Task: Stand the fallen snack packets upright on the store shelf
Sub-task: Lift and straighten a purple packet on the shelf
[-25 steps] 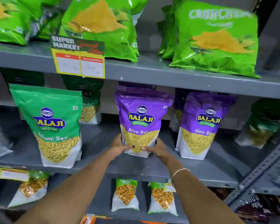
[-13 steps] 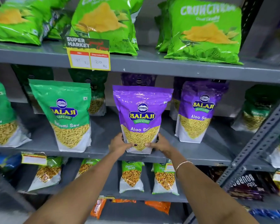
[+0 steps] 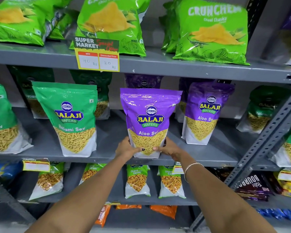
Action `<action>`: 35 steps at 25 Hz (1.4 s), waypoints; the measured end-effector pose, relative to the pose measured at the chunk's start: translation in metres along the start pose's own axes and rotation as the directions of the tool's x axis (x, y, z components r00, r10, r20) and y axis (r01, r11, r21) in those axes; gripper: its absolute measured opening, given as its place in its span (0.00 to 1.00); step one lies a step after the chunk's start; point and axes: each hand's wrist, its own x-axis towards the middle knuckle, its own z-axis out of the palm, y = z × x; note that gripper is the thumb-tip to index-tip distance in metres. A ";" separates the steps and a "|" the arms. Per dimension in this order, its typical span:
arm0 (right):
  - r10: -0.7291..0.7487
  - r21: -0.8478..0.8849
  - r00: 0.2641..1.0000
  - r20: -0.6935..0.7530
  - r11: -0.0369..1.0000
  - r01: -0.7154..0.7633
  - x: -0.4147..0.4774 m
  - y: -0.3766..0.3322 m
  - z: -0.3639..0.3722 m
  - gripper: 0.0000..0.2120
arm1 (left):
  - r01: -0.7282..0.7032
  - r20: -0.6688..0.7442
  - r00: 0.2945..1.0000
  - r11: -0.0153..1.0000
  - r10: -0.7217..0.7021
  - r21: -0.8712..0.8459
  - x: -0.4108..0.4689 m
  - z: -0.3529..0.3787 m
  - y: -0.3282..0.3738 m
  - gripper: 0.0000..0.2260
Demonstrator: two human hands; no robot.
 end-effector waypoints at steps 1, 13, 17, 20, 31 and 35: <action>0.005 -0.004 1.000 -0.013 1.000 -0.005 0.001 0.001 -0.001 0.34 | 0.011 0.023 1.000 1.000 -0.011 0.003 0.002 -0.003 0.001 0.28; 0.076 -0.096 0.806 -0.587 0.982 -0.163 -0.019 0.036 -0.146 0.30 | 0.070 0.654 0.691 0.928 -0.309 0.365 -0.009 0.078 0.082 0.10; 0.005 -0.094 0.843 -0.538 0.993 -0.066 0.019 0.057 -0.225 0.43 | 0.006 0.415 0.910 1.000 -0.003 -0.007 0.029 0.156 0.115 0.36; -0.006 0.014 0.923 -0.384 1.000 0.013 0.043 0.063 -0.255 0.47 | -0.055 0.234 0.968 0.988 0.088 -0.146 0.065 0.191 0.128 0.34; -0.070 0.076 0.987 -0.145 0.994 0.082 -0.001 0.060 -0.254 0.27 | 0.027 0.080 0.997 0.961 -0.005 -0.276 0.014 0.209 0.143 0.17; -0.076 0.070 0.989 -0.127 0.994 0.086 -0.033 0.063 -0.248 0.24 | 0.008 0.053 0.999 0.976 0.003 -0.216 -0.010 0.209 0.135 0.18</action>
